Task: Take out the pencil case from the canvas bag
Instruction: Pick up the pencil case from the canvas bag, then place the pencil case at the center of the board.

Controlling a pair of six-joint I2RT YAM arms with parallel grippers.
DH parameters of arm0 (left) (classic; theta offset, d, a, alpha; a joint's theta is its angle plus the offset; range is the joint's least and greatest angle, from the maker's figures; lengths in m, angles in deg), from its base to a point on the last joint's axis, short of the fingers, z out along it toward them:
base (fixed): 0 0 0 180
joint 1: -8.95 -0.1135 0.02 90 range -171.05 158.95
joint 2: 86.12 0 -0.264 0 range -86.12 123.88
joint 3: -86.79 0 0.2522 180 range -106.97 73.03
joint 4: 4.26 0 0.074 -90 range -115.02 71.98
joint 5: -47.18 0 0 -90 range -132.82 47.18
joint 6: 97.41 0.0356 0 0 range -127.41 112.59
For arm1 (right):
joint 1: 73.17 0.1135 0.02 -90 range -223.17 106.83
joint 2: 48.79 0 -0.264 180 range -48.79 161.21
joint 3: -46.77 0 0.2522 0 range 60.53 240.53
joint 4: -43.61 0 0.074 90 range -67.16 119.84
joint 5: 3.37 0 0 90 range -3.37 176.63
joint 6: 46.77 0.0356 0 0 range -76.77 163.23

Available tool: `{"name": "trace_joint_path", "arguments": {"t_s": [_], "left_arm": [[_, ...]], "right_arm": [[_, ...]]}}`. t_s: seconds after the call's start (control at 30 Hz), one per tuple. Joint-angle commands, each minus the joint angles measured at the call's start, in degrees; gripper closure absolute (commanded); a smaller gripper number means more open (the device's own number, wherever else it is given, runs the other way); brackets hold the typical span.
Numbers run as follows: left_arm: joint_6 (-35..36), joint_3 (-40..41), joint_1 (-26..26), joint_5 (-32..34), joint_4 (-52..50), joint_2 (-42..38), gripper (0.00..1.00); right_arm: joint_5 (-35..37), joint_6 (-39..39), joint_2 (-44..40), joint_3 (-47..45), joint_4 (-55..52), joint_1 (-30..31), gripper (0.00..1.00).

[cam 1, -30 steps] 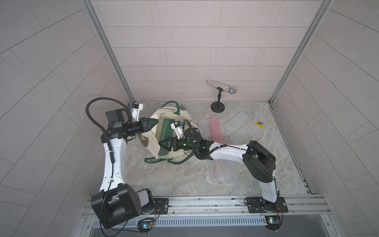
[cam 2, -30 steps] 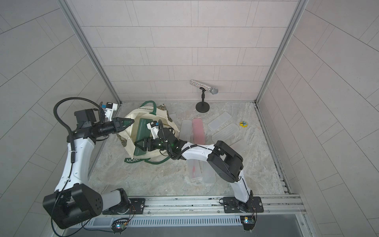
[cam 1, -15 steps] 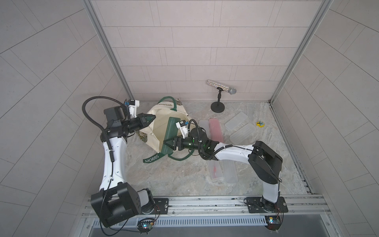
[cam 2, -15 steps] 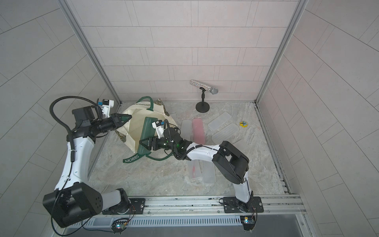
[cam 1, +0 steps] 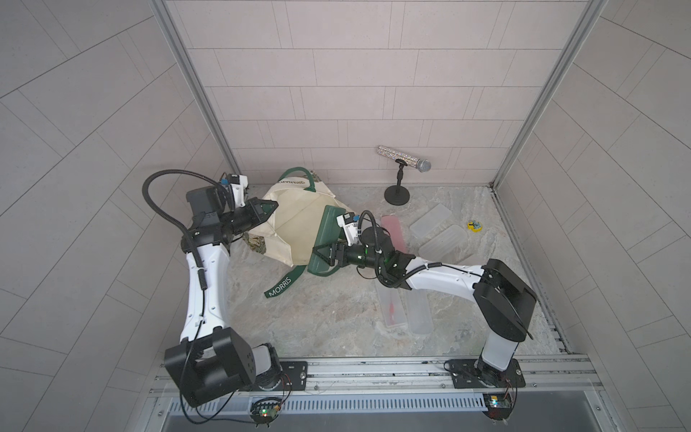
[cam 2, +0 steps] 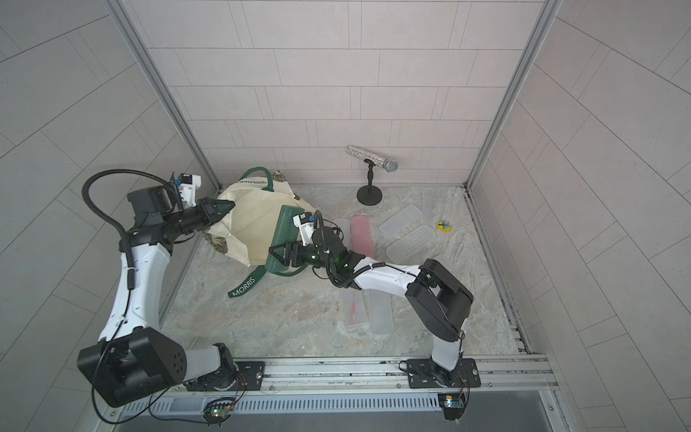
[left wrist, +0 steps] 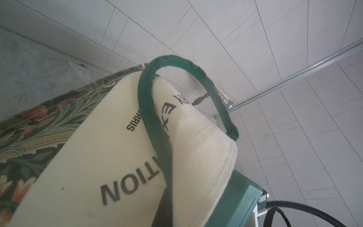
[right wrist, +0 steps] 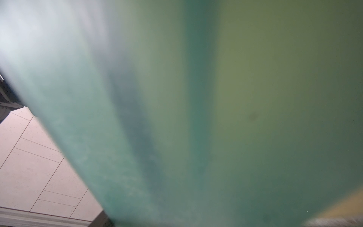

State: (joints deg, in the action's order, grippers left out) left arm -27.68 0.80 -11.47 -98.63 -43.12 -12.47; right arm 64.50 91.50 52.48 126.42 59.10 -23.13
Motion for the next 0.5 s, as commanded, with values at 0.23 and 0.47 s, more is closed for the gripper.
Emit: {"name": "trace_joint_path", "arguments": {"t_s": [0.23, 0.47], "left_arm": [[-4.36, -4.57, -0.14, 3.11, 4.11, 0.6, 1.0], [-5.42, -9.13, -0.15, 3.87, 3.33, 2.34, 1.0]], "right_arm": [[8.26, -7.06, -9.33, -0.97, -18.55, 0.03, 0.4], [11.76, -8.37, -12.49, -2.21, -29.82, -0.03, 0.4]]}}
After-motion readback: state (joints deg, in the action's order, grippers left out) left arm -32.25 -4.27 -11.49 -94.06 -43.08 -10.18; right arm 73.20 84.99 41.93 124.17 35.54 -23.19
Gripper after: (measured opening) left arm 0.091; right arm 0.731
